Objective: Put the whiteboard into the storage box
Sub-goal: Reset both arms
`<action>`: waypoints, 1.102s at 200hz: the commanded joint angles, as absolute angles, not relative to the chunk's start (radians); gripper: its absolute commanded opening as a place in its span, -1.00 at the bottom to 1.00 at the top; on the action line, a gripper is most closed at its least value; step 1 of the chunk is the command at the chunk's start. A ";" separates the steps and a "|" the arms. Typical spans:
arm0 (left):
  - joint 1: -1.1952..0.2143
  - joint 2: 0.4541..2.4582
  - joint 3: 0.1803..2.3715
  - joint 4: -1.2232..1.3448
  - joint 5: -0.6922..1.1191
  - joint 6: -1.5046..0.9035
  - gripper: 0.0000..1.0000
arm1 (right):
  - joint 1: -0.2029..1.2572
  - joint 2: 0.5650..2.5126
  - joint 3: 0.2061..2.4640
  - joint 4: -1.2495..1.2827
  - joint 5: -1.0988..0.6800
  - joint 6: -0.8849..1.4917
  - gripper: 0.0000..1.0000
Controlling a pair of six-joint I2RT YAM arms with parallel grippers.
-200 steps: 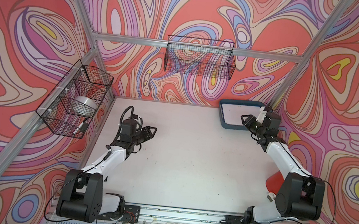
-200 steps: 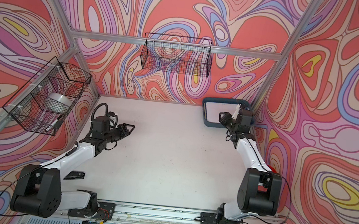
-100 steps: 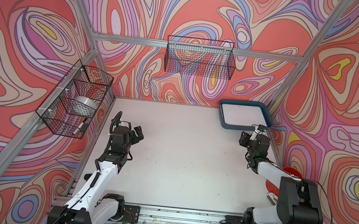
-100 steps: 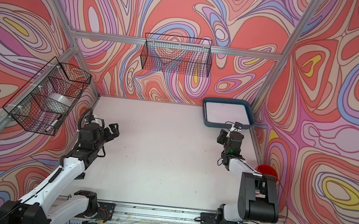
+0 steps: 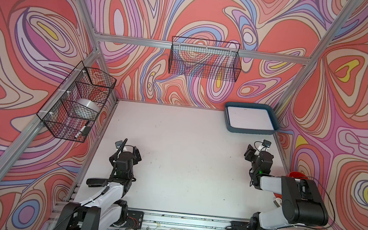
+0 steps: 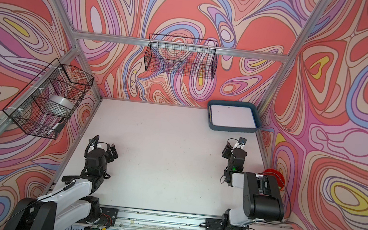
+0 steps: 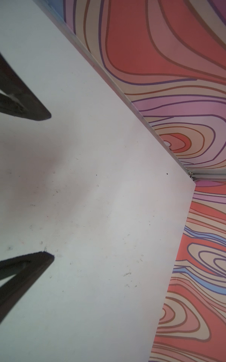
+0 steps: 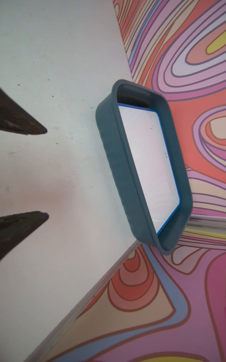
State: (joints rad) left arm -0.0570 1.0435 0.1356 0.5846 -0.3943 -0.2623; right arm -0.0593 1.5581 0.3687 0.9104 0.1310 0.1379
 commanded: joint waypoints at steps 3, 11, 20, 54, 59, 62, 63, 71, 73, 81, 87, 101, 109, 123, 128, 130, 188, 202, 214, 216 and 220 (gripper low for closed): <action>-0.049 1.118 0.153 0.817 -0.384 -0.155 1.00 | -0.056 1.655 0.338 1.144 0.095 0.106 0.32; -0.048 1.148 0.159 0.849 -0.358 -0.139 1.00 | -0.056 1.696 0.336 1.185 0.101 0.110 0.32; -0.048 1.186 0.163 0.898 -0.339 -0.113 1.00 | -0.057 1.704 0.334 1.203 0.095 0.108 0.34; -0.041 1.375 0.196 1.069 -0.304 -0.083 1.00 | -0.055 1.703 0.398 1.080 0.044 0.087 0.35; -0.041 1.411 0.195 1.110 -0.286 -0.079 1.00 | -0.054 1.705 0.409 1.063 0.033 0.081 0.66; -0.040 1.435 0.194 1.135 -0.266 -0.071 1.00 | -0.054 1.704 0.416 1.047 0.024 0.078 0.88; -0.040 1.443 0.194 1.147 -0.259 -0.067 1.00 | -0.054 1.703 0.418 1.042 0.023 0.077 0.93; -0.040 1.500 0.189 1.217 -0.207 -0.044 1.00 | -0.051 1.703 0.437 1.007 0.010 0.070 0.97; -0.040 1.512 0.190 1.226 -0.196 -0.042 1.00 | -0.050 1.704 0.440 1.002 0.011 0.067 0.97; -0.040 1.563 0.194 1.273 -0.187 -0.033 1.00 | -0.044 1.706 0.448 0.989 0.020 0.063 0.97; -0.041 1.584 0.192 1.309 -0.182 -0.024 1.00 | -0.041 1.706 0.449 0.988 0.024 0.061 0.97; -0.041 1.526 0.216 1.170 -0.214 -0.048 1.00 | -0.040 1.706 0.451 0.983 0.024 0.059 0.97; -0.040 1.512 0.255 1.084 -0.227 -0.060 1.00 | -0.038 1.706 0.452 0.982 0.026 0.059 0.97; -0.040 1.549 0.320 1.020 -0.208 -0.039 1.00 | -0.037 1.706 0.453 0.981 0.030 0.057 0.97; -0.041 1.547 0.348 0.963 -0.189 -0.031 1.00 | -0.036 1.706 0.454 0.979 0.032 0.056 0.97; -0.041 1.543 0.360 0.930 -0.183 -0.034 1.00 | -0.035 1.706 0.454 0.979 0.032 0.055 0.97; -0.041 1.546 0.360 0.930 -0.204 -0.037 1.00 | -0.028 1.711 0.472 0.946 -0.028 0.023 0.97; -0.041 1.535 0.370 0.893 -0.202 -0.041 1.00 | -0.028 1.710 0.472 0.946 -0.029 0.023 0.97; -0.041 1.546 0.361 0.931 -0.204 -0.037 1.00 | -0.028 1.710 0.471 0.946 -0.028 0.022 0.97; -0.041 1.545 0.362 0.927 -0.204 -0.038 1.00 | -0.028 1.710 0.472 0.946 -0.029 0.023 0.97; -0.041 1.542 0.364 0.915 -0.204 -0.042 1.00 | -0.029 1.710 0.472 0.948 -0.028 0.022 0.97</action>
